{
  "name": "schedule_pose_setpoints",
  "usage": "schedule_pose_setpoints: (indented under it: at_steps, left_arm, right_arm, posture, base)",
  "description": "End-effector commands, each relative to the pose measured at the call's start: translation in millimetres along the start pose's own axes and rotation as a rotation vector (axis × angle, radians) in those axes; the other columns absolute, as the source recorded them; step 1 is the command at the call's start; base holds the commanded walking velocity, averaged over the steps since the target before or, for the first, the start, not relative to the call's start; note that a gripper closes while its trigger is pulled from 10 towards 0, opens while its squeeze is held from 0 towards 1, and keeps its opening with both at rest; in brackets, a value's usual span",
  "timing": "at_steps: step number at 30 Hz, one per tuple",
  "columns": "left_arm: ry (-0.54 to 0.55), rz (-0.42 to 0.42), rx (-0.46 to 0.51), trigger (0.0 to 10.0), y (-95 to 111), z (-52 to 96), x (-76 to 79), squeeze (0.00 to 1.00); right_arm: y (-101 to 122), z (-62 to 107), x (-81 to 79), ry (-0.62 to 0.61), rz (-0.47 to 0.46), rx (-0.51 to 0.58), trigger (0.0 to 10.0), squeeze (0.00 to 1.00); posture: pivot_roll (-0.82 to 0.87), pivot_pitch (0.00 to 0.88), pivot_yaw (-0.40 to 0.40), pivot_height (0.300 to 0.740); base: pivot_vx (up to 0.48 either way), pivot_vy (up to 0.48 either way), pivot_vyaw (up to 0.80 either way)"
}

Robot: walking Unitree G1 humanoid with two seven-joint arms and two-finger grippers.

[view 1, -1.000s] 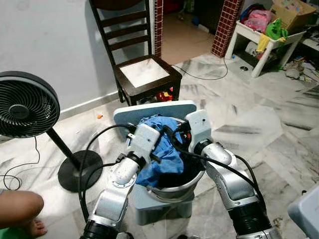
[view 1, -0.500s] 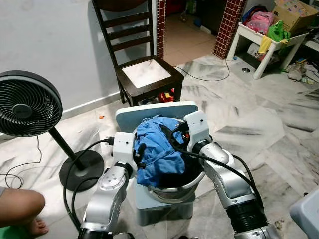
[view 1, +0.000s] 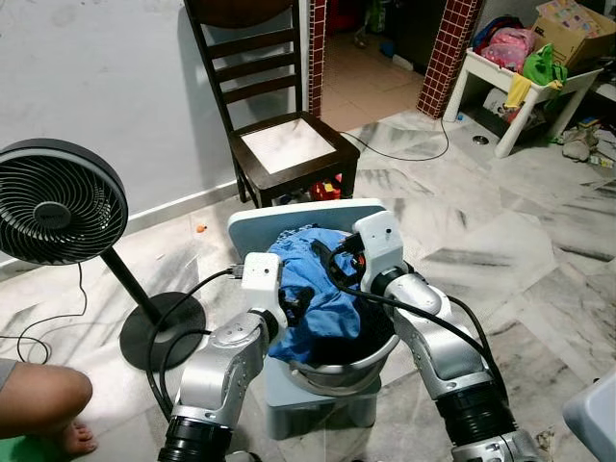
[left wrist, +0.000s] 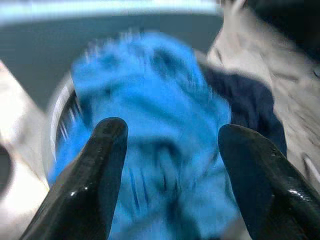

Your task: Hang hanger

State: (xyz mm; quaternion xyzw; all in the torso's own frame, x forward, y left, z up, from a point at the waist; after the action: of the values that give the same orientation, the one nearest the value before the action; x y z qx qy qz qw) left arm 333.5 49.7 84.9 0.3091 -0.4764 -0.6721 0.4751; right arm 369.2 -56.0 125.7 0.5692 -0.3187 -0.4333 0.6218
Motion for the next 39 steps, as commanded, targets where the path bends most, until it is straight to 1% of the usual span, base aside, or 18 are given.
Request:
schedule_pose_setpoints:
  at_steps: [1,3,4,5,8,10,11,14,17,19,22,23,24,28,31,33,35,39]
  left_arm:
    - [0.018,0.082,0.074,10.0,7.7,6.2,15.6,0.00]
    - [0.113,0.057,0.130,10.0,11.2,16.3,-11.9,0.00]
    - [0.163,0.023,0.154,10.0,12.0,24.3,-28.4,0.00]
    - [0.170,0.010,0.156,10.0,11.7,26.3,-32.0,0.00]
    - [0.241,0.013,0.183,10.0,10.9,43.4,-58.6,0.00]
    - [0.275,0.020,0.206,10.0,13.3,52.6,-67.4,0.00]
    - [0.291,0.022,0.220,10.0,15.8,58.0,-69.9,0.00]
    - [0.300,0.033,0.237,10.0,16.9,64.1,-65.9,0.00]
    - [0.304,0.062,0.254,10.0,15.9,65.7,-57.1,0.00]
    - [0.313,0.073,0.265,10.0,16.0,67.0,-58.1,0.00]
    - [0.339,0.056,0.280,10.0,16.2,72.9,-64.2,0.00]
    - [0.369,-0.023,0.302,10.0,16.7,83.8,-72.1,0.00]
    - [0.383,-0.063,0.299,10.0,14.0,93.0,-77.1,0.00]
    - [0.389,-0.070,0.283,10.0,9.0,100.0,-80.5,0.00]
    - [0.418,-0.055,0.246,10.0,-2.4,107.6,-90.1,0.00]
    - [0.407,-0.067,0.248,10.0,-1.1,106.1,-89.4,0.00]
    - [0.372,-0.103,0.256,10.0,1.2,101.9,-83.8,0.00]
    - [0.351,-0.100,0.245,10.0,0.4,98.6,-81.3,0.00]
  right_arm:
    - [4.1,-3.8,-1.7,0.005,0.005,0.010,10.0,0.00]
    - [4.2,-5.1,-1.9,0.005,0.003,0.011,10.0,0.00]
    - [4.0,-5.9,-2.2,0.006,0.001,0.012,10.0,0.00]
    - [3.9,-6.3,-2.5,0.007,0.001,0.012,10.0,0.00]
    - [3.0,-9.4,-6.9,0.022,-0.005,0.012,10.0,0.00]
    - [2.5,-10.9,-10.3,0.033,-0.007,0.012,10.0,0.00]
    - [2.4,-12.9,-13.7,0.041,-0.010,0.012,10.0,0.00]
    - [4.6,-15.9,-18.8,0.056,-0.013,0.018,10.0,0.00]
    - [8.2,-18.6,-20.0,0.065,-0.010,0.024,10.0,0.00]
    - [9.3,-19.2,-20.0,0.067,-0.008,0.025,10.0,0.00]
    - [10.3,-19.0,-19.1,0.068,-0.004,0.028,10.0,0.00]
    - [8.9,-18.1,-16.6,0.069,0.002,0.025,10.0,0.00]
    - [6.9,-17.7,-15.3,0.069,0.006,0.021,10.0,0.00]
    - [6.0,-17.8,-15.3,0.070,0.007,0.019,10.0,0.00]
    - [9.3,-20.0,-21.8,0.083,-0.007,0.039,10.0,0.00]
    - [12.5,-20.4,-25.3,0.090,-0.022,0.057,10.0,0.00]
    - [11.2,-20.7,-25.2,0.075,-0.041,0.055,10.0,0.00]
    - [5.2,-19.0,-20.7,0.047,-0.070,0.045,10.0,0.00]
  posture:
    - [0.08,0.046,0.019,0.740]
    - [0.09,0.044,0.015,0.740]
    - [0.10,0.042,0.012,0.740]
    - [0.10,0.042,0.012,0.740]
    - [0.13,0.040,0.001,0.740]
    - [0.13,0.039,-0.001,0.740]
    - [0.14,0.036,-0.005,0.740]
    - [0.15,0.028,-0.015,0.740]
    - [0.14,0.026,-0.022,0.740]
    - [0.13,0.029,-0.026,0.740]
    - [0.13,0.033,-0.030,0.740]
    - [0.13,0.033,-0.032,0.740]
    - [0.13,0.033,-0.032,0.740]
    - [0.14,0.035,-0.030,0.740]
    - [0.15,0.035,-0.022,0.740]
    - [0.16,0.032,-0.016,0.740]
    - [0.16,0.029,-0.004,0.740]
    - [0.16,0.022,0.015,0.740]
  base:
    - [0.000,0.000,0.00]
    - [0.000,0.000,0.00]
    - [0.000,0.000,0.00]
    - [0.000,0.000,0.00]
    - [0.000,0.000,0.00]
    - [0.000,0.000,0.00]
    - [0.000,0.000,0.00]
    - [0.000,0.000,0.00]
    - [0.000,0.000,0.00]
    - [0.000,0.000,0.00]
    - [0.000,0.000,0.00]
    - [0.000,0.000,0.00]
    - [0.000,0.000,0.00]
    - [0.000,0.000,0.00]
    - [0.000,0.000,0.00]
    - [0.000,0.000,0.00]
    - [0.000,0.000,0.00]
    - [0.000,0.000,0.00]
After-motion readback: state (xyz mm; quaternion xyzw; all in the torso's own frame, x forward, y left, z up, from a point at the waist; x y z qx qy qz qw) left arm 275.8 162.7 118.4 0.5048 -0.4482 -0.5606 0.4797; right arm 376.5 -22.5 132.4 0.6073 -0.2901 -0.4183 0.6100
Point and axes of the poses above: a point about 5 cm out from each wrist's last joint towards the gripper, its own z axis pointing back from the gripper into the wrist, its own y axis along the axis of the wrist's last joint, x = y × z, the point moved 5 cm from there along -z, pointing out of the wrist towards the gripper, and after that the axes turned 10 degrees about -z, right-handed, at the moved point
